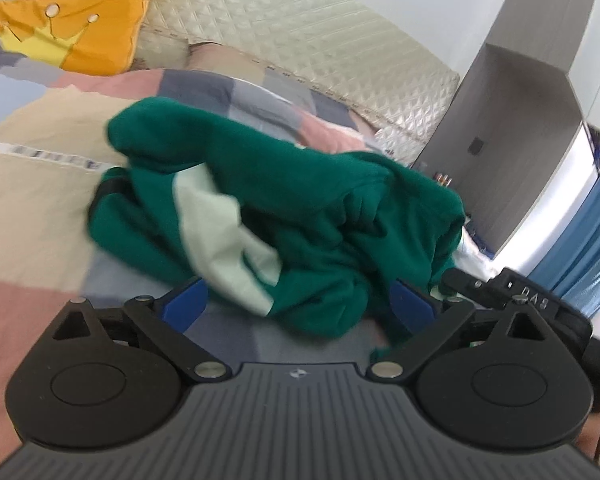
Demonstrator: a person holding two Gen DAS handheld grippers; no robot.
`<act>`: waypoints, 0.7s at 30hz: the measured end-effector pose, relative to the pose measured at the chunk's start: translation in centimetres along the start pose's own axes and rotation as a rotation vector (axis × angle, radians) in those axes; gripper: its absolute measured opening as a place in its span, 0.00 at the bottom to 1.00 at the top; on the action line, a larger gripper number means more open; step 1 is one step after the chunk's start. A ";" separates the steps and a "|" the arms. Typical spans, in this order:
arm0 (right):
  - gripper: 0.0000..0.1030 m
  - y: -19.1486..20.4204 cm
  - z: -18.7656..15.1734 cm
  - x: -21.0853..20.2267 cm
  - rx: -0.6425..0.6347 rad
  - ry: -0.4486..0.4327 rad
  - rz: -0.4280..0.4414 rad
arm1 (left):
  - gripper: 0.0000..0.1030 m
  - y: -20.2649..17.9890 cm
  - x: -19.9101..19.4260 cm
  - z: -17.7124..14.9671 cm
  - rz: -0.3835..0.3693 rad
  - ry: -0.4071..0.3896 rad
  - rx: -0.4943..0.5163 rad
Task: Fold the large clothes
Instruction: 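Reach both grippers into the green hoodie and close on its fabric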
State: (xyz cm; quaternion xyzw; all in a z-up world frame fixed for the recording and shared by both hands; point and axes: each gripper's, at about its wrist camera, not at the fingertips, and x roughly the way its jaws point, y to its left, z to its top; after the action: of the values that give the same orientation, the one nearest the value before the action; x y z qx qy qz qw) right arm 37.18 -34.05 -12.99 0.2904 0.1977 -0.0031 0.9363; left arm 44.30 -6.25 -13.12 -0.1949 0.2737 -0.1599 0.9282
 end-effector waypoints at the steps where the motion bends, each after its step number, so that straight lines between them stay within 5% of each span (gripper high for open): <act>1: 0.72 -0.2 0.3 0.6 0.010 -0.007 0.004 | 0.97 0.1 1.0 0.4 -0.024 -0.006 -0.016; 10: 0.72 -2.1 2.0 6.0 0.035 -0.019 -0.016 | 0.98 1.5 9.7 3.6 -0.103 -0.007 -0.131; 17: 0.69 -3.0 1.0 8.5 0.046 -0.050 -0.024 | 1.00 1.5 14.7 4.8 -0.057 0.005 -0.098; 21: 0.53 -2.2 0.2 9.9 0.013 -0.007 0.006 | 0.99 2.5 16.1 5.0 -0.030 -0.001 -0.146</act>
State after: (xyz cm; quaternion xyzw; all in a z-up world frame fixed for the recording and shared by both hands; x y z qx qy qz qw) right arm 46.13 -34.93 -17.69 0.2973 0.1933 -0.0026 0.9350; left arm 60.51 -9.13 -17.52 -0.2664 0.2810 -0.1533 0.9092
